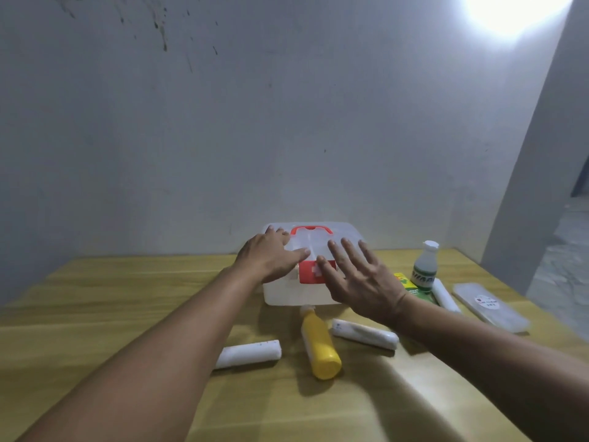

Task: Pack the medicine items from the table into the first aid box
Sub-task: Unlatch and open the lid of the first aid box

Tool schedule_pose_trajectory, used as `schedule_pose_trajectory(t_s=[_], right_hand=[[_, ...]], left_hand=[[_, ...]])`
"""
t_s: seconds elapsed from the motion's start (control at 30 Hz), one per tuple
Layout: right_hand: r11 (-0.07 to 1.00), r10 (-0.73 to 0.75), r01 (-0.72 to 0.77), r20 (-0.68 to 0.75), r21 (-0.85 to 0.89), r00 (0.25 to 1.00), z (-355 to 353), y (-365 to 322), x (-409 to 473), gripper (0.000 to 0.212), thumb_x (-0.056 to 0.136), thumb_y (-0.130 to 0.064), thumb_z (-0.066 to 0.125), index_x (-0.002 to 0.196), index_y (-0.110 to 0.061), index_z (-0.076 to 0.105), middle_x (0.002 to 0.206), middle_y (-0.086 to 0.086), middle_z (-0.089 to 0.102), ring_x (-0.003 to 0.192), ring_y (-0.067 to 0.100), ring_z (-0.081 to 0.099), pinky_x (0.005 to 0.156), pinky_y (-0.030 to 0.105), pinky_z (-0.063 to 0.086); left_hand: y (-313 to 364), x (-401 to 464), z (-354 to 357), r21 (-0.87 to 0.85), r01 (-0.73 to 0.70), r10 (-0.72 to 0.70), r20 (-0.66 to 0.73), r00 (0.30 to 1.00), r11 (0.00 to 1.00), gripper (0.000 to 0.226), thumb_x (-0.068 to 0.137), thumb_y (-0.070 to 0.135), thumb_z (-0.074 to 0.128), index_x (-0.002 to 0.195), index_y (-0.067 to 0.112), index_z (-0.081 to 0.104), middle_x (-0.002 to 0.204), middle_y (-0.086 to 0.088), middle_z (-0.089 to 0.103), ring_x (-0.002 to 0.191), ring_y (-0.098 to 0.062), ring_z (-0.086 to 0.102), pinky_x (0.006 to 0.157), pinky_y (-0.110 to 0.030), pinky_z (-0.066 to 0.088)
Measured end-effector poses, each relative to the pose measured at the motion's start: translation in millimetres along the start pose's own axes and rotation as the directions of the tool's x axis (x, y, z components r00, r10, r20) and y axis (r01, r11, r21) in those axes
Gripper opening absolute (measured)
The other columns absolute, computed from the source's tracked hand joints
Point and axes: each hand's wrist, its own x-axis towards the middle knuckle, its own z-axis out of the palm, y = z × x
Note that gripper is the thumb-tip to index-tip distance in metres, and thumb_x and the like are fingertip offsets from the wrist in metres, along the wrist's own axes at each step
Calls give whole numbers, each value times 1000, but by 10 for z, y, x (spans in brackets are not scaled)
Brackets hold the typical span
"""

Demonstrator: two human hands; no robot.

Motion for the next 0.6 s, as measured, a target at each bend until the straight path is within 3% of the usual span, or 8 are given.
schedule_pose_trajectory(t_s=[0.07,0.13,0.23,0.3,0.43,0.53,0.6], right_hand=[[997,39,-38,-12,64,999,-60,14,48,35,95,-26,45,117,-3,60,119,29,62,106,47,61,80,57,54],[984,81,-77,-21,161,996,-128,39,109,23,96,-20,45,103,-4,61,116,25,64,100,43,63,76,50,54],[947,110,-112,25,300,994,-221,65,173,18,97,-17,46,104,-8,59,123,19,63,106,39,62,81,50,53],[910,161,-165,44,380,986,-274,74,195,20,97,-16,45,109,-9,59,123,17,64,107,38,62,86,52,52],[822,294,-266,25,503,955,-373,128,327,23,98,-19,44,110,-7,59,89,13,67,67,27,60,67,45,53],[769,333,-290,30,570,942,-428,232,485,22,96,-20,49,107,-6,63,86,12,70,57,21,57,53,31,49],[747,357,-287,3,599,934,-444,342,610,20,95,-18,51,104,-6,65,84,13,71,55,21,54,49,21,37]], left_hand=[[-94,-21,17,-272,24,-22,11,1000,962,74,91,52,46,150,16,20,161,-2,12,148,-17,9,117,-37,13],[-193,-74,74,-562,92,-108,5,994,822,80,92,49,47,152,16,5,162,-1,2,148,-13,3,118,-34,5],[-281,-146,145,-866,189,-205,103,973,463,101,78,64,52,152,20,-1,161,0,16,146,-17,21,120,-41,15],[-279,-200,151,-897,207,-204,135,970,390,117,61,81,49,152,23,3,160,1,18,144,-18,24,118,-44,20],[-261,-263,167,-876,203,-178,136,975,438,126,45,99,31,149,28,25,161,-3,15,146,-22,19,118,-50,20],[-239,-256,188,-821,168,-174,86,981,546,95,76,81,28,151,23,20,161,-2,17,146,-21,20,118,-42,18],[-248,-172,231,-689,136,-190,-3,982,712,72,92,61,30,150,19,23,160,-2,19,146,-21,19,119,-42,17]])
